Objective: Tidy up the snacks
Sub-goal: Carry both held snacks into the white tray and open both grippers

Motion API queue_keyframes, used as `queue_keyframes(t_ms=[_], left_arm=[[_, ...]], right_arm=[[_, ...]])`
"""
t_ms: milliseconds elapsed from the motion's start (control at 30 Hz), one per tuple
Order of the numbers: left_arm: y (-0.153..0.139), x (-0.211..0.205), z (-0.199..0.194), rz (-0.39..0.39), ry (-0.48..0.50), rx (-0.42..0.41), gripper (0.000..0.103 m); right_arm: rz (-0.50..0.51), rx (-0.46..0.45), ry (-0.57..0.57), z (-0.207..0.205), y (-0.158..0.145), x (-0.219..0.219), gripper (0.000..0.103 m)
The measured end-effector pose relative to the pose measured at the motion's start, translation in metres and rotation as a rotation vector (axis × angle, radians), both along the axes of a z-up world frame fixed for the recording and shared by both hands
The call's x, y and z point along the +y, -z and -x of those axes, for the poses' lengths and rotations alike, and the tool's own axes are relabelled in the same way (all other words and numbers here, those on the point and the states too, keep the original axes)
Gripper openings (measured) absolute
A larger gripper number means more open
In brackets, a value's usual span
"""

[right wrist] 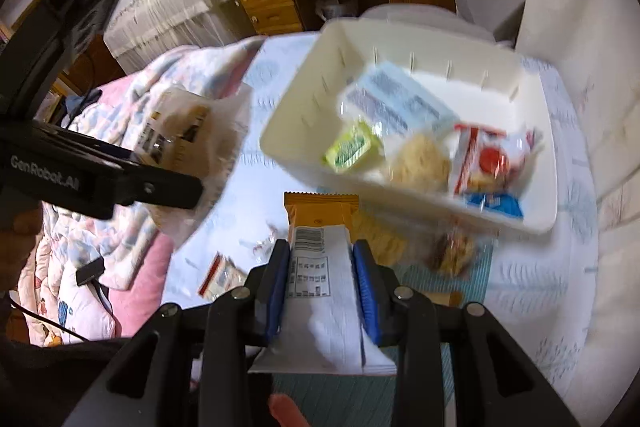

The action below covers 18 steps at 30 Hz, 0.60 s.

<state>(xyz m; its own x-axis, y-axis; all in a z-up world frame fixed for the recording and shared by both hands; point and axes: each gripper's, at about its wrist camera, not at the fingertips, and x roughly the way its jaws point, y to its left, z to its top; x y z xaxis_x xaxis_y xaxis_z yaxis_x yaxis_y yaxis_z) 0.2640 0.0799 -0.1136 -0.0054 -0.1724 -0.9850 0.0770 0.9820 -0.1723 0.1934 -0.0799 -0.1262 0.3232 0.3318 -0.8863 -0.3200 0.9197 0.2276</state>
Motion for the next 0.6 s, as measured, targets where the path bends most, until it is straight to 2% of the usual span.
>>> queue_keyframes(t_ms=[133, 300, 467, 600], left_arm=[[-0.005, -0.011, -0.024, -0.009, 0.01, -0.028, 0.083], [-0.004, -0.025, -0.06, 0.006, -0.022, -0.051, 0.083], [0.011, -0.041, -0.092, 0.036, -0.036, -0.053, 0.083], [0.029, -0.056, -0.111, 0.057, -0.023, -0.087, 0.084]], right_arm=[[-0.013, -0.055, 0.011, -0.021, -0.012, -0.004, 0.033], [-0.004, -0.112, 0.039, -0.051, -0.015, -0.017, 0.033], [0.018, -0.163, 0.066, -0.076, -0.006, -0.033, 0.033], [0.004, -0.205, 0.091, -0.094, 0.006, -0.047, 0.033]])
